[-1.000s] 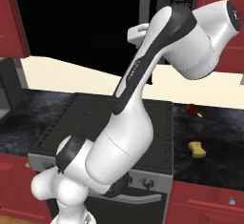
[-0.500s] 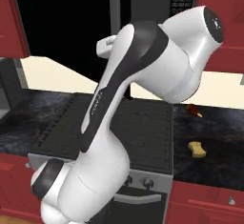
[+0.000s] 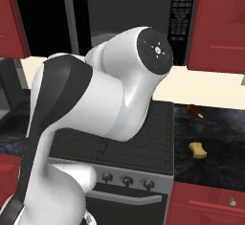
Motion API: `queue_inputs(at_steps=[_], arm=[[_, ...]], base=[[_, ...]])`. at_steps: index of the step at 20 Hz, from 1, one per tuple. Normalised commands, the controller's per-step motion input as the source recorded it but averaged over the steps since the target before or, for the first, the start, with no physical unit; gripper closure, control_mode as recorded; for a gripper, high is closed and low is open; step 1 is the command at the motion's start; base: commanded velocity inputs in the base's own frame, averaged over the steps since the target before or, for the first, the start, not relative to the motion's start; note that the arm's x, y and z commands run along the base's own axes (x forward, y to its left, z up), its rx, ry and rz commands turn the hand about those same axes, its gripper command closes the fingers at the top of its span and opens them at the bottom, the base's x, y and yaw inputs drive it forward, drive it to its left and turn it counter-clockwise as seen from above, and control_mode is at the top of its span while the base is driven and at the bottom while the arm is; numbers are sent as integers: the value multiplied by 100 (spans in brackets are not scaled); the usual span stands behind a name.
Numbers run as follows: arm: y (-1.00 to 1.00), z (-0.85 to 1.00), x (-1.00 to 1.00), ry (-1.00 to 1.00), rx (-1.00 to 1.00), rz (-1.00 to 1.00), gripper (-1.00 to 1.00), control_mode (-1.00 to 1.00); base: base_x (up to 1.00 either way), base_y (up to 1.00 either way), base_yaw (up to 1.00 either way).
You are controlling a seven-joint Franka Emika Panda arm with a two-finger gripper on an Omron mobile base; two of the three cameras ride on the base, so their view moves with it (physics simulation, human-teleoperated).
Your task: Place the sponge inside the microwave to prepare for sanitizing.
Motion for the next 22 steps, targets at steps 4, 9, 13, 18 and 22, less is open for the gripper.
queue_inputs(at_steps=[4,9,13,18,22], arm=[[76,-16,-46,-1,0,-6,100,-100],[71,-11,-42,1,0,-6,100,-100],[58,-2,-33,5,5,-2,100,-100],[46,0,-24,5,10,-1,100,-100],[41,-4,-8,5,11,-3,100,-100]], base=[[0,0,0],[0,0,0],[0,0,0],[0,0,0],[0,0,0]])
